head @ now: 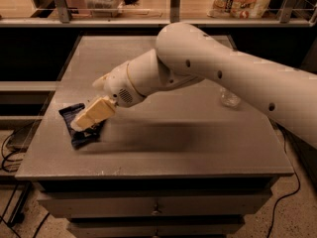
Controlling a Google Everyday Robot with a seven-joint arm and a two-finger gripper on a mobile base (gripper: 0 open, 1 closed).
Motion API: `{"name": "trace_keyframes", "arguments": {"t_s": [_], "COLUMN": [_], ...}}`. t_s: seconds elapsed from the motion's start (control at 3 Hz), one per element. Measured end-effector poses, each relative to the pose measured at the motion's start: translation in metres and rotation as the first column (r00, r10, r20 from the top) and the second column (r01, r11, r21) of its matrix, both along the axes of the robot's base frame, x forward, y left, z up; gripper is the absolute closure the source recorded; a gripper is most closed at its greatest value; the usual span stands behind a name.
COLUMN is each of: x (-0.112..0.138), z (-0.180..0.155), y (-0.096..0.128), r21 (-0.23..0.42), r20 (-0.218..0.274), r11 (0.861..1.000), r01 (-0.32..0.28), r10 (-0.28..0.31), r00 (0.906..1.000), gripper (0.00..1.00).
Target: Move rxbar chocolate near rxbar blueberry
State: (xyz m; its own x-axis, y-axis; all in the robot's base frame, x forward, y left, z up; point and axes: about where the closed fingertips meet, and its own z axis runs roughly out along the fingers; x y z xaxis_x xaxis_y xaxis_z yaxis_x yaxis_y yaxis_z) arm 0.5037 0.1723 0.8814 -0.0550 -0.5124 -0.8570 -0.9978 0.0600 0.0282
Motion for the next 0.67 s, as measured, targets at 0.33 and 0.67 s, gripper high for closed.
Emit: {"name": "trace_keyframes", "arguments": {"t_s": [0.33, 0.67], "x": [0.0162, 0.0161], "z": [0.0219, 0.0227], "y": [-0.026, -0.0265], "r21": [-0.011, -0.012], "r20": [0.074, 0.076], "r11": [0.997, 0.997], "r01": [0.08, 0.081], "r10": [-0.079, -0.08], "r00": [0.9941, 0.9939], "gripper": [0.0, 0.0]}}
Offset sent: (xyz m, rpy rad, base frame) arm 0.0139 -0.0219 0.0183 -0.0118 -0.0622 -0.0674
